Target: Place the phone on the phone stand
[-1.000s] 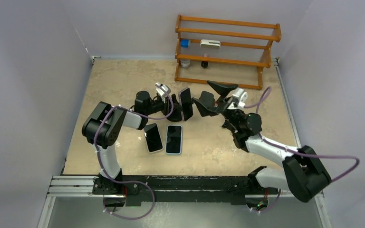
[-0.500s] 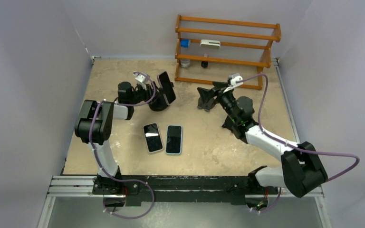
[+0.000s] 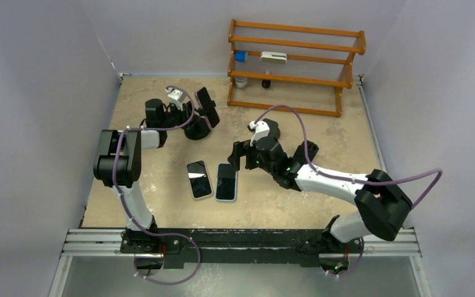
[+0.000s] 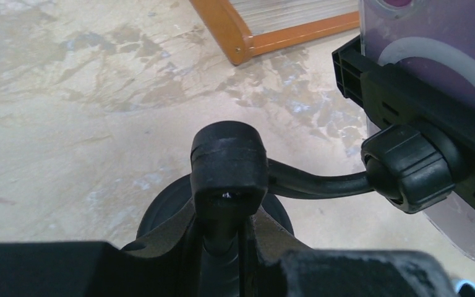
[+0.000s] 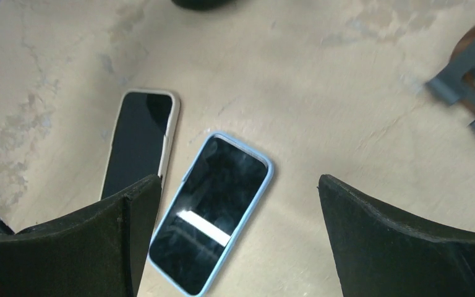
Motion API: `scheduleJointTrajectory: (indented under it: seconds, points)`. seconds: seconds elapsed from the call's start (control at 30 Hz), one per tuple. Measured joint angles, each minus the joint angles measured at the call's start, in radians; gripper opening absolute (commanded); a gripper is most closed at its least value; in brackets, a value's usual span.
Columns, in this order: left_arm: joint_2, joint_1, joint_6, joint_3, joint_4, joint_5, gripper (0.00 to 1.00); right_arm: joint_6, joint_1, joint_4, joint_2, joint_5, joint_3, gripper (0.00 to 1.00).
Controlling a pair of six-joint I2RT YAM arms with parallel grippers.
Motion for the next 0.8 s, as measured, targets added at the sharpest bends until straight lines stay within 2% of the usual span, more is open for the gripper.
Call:
scheduleJointTrajectory:
  seconds: [0.17, 0.43, 0.47, 0.5, 0.63, 0.8]
  points:
    - [0.0, 0.024, 0.055, 0.003, -0.035, -0.005, 0.34, 0.098, 0.051, -0.101, 0.068, 0.051, 0.047, 0.99]
    - [0.0, 0.053, 0.129, -0.03, -0.056, 0.002, 0.43, 0.256, 0.083, -0.218, 0.281, 0.086, 0.232, 0.99]
    - [0.0, 0.061, 0.131, -0.03, -0.056, 0.004, 0.52, 0.275, 0.09, -0.243, 0.311, 0.098, 0.264, 0.99]
    - [0.0, 0.068, 0.131, -0.03, -0.056, 0.009, 0.55, 0.293, 0.098, -0.267, 0.34, 0.116, 0.294, 0.99]
    - [0.0, 0.075, 0.119, -0.038, -0.042, 0.015, 0.6, 0.348, 0.141, -0.369, 0.413, 0.177, 0.384, 0.99]
    - [-0.022, 0.075, 0.074, -0.11, 0.001, 0.023, 0.62, 0.39, 0.171, -0.469, 0.439, 0.234, 0.42, 0.99]
